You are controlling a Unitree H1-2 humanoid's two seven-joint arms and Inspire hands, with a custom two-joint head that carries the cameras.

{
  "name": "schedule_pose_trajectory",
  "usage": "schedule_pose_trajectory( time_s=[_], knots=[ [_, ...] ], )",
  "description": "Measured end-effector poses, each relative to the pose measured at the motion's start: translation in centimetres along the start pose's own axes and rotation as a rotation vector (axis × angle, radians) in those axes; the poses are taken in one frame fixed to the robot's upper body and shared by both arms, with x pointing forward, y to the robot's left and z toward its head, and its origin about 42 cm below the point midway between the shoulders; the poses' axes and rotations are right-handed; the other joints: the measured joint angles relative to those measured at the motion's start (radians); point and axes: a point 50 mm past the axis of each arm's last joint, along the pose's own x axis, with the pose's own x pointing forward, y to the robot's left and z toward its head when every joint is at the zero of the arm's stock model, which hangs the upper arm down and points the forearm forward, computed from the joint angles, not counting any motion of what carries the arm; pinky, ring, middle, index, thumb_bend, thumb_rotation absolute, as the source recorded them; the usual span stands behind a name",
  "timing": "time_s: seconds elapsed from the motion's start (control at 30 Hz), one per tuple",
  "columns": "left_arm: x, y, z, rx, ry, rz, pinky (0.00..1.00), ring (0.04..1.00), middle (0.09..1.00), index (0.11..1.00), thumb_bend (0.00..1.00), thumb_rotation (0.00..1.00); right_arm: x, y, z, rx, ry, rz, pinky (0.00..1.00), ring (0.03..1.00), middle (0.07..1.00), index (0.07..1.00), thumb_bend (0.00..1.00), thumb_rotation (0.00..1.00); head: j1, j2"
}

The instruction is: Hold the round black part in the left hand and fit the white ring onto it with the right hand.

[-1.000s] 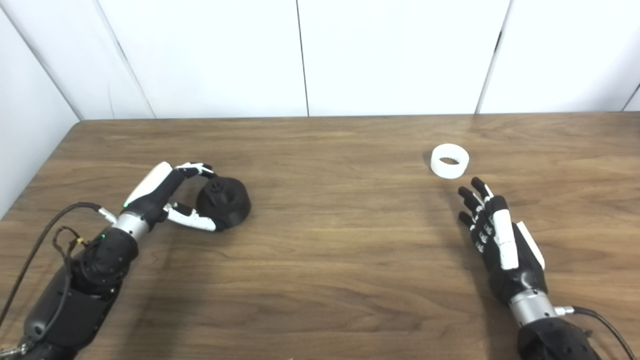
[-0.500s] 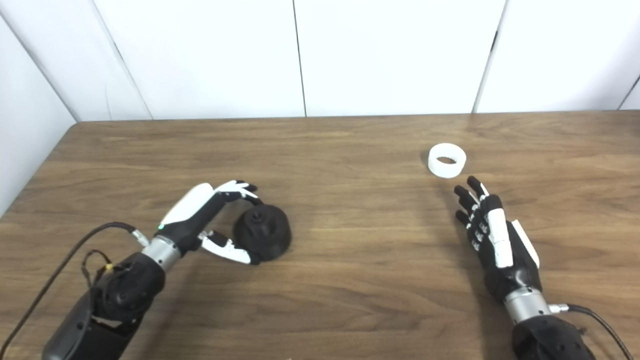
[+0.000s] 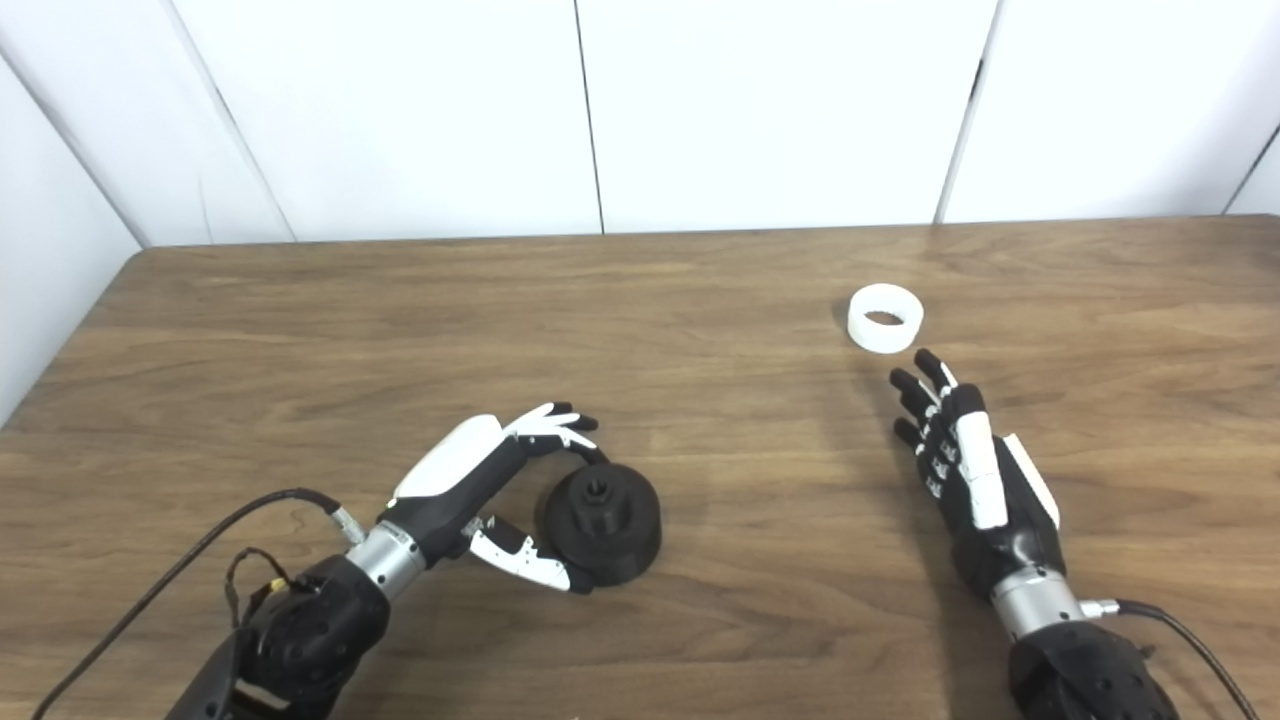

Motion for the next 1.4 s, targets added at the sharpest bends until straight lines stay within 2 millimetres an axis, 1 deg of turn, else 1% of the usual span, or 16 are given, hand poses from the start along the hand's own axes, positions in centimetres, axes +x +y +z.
schedule_pose_trajectory(
  time_s=[0.4,0.43,0.5,0.53,0.57,0.6,0.67,0.7,0.77,0.87,0.93,1.03,1.1,1.2,1.3,1.4],
  knots=[
    [-0.2,-0.8,0.4,0.000,-0.029,-0.006,0.88,0.976,0.897,0.662,0.84,0.28,0.0,-0.1,0.0,-0.001,0.000,0.000,0.98,0.989,0.938,0.981,0.70,1.00,0.003,0.003],
    [-0.2,-0.8,0.4,0.001,-0.029,-0.006,0.88,0.975,0.898,0.662,0.84,0.28,0.0,-0.1,0.0,-0.005,0.000,-0.002,0.96,0.974,0.927,0.969,0.69,0.98,0.003,0.003],
    [-0.3,-0.8,0.4,0.004,-0.028,-0.004,0.88,0.974,0.898,0.660,0.84,0.27,0.1,-0.2,0.1,-0.040,-0.004,-0.018,0.90,0.925,0.889,0.925,0.67,0.84,0.000,0.006],
    [-0.3,-0.8,0.4,0.005,-0.028,-0.004,0.88,0.973,0.898,0.661,0.84,0.27,0.3,-0.3,0.3,-0.094,-0.018,-0.049,0.88,0.904,0.871,0.895,0.68,0.70,-0.003,0.006],
    [-0.3,-0.7,0.4,0.005,-0.028,-0.002,0.88,0.972,0.897,0.661,0.84,0.27,0.5,-0.4,0.6,-0.142,-0.032,-0.076,0.88,0.895,0.861,0.874,0.69,0.60,-0.006,0.003],
    [-0.4,-0.7,0.3,0.005,-0.028,-0.001,0.88,0.972,0.897,0.660,0.84,0.27,0.9,-0.6,0.9,-0.190,-0.049,-0.105,0.87,0.888,0.856,0.852,0.73,0.47,-0.008,0.003],
    [-0.4,-0.7,0.3,0.006,-0.032,0.000,0.88,0.974,0.897,0.661,0.84,0.27,2.4,-1.1,2.3,-0.343,-0.115,-0.160,0.88,0.886,0.858,0.831,0.76,0.37,-0.011,-0.002],
    [-0.4,-0.7,0.3,0.007,-0.034,-0.002,0.89,0.975,0.898,0.662,0.84,0.27,3.2,-1.4,3.2,-0.395,-0.145,-0.174,0.92,0.914,0.871,0.816,0.81,0.35,-0.011,-0.002],
    [-0.4,-0.7,0.3,0.008,-0.036,-0.004,0.89,0.975,0.896,0.664,0.84,0.26,5.0,-2.0,4.7,-0.488,-0.198,-0.200,0.98,0.964,0.894,0.789,0.86,0.35,-0.015,-0.006],
    [-0.4,-0.6,0.3,0.009,-0.040,-0.005,0.89,0.974,0.894,0.664,0.84,0.27,7.8,-2.6,6.2,-0.644,-0.234,-0.230,1.00,0.990,0.918,0.772,0.90,0.35,-0.020,-0.011],
    [-0.4,-0.6,0.2,0.010,-0.044,-0.005,0.88,0.974,0.896,0.665,0.84,0.26,9.1,-3.0,7.0,-0.709,-0.242,-0.234,1.00,0.994,0.935,0.773,0.91,0.34,-0.023,-0.015],
    [-0.4,-0.6,0.1,0.010,-0.041,-0.004,0.88,0.976,0.898,0.669,0.84,0.26,11.0,-3.5,7.0,-0.759,-0.210,-0.226,0.97,0.994,0.942,0.763,0.93,0.33,-0.026,-0.017],
    [-0.5,-0.6,0.1,0.009,-0.041,-0.005,0.89,0.978,0.899,0.671,0.84,0.26,11.8,-3.7,6.8,-0.775,-0.187,-0.221,0.97,0.997,0.945,0.760,0.94,0.34,-0.026,-0.020],
    [-0.5,-0.5,0.0,0.009,-0.039,-0.003,0.90,0.976,0.896,0.669,0.85,0.24,12.9,-3.8,6.1,-0.801,-0.149,-0.206,0.91,0.981,0.939,0.746,0.96,0.33,-0.026,-0.025],
    [-0.5,-0.5,-0.1,0.006,-0.039,-0.001,0.90,0.973,0.895,0.669,0.85,0.23,13.8,-3.9,5.2,-0.837,-0.109,-0.190,0.92,0.982,0.939,0.737,0.96,0.30,-0.028,-0.029],
    [-0.4,-0.5,-0.2,0.005,-0.042,-0.001,0.89,0.975,0.898,0.669,0.85,0.24,14.7,-4.1,4.7,-0.859,-0.080,-0.179,0.97,0.998,0.946,0.742,0.97,0.30,-0.034,-0.040]
  ],
)
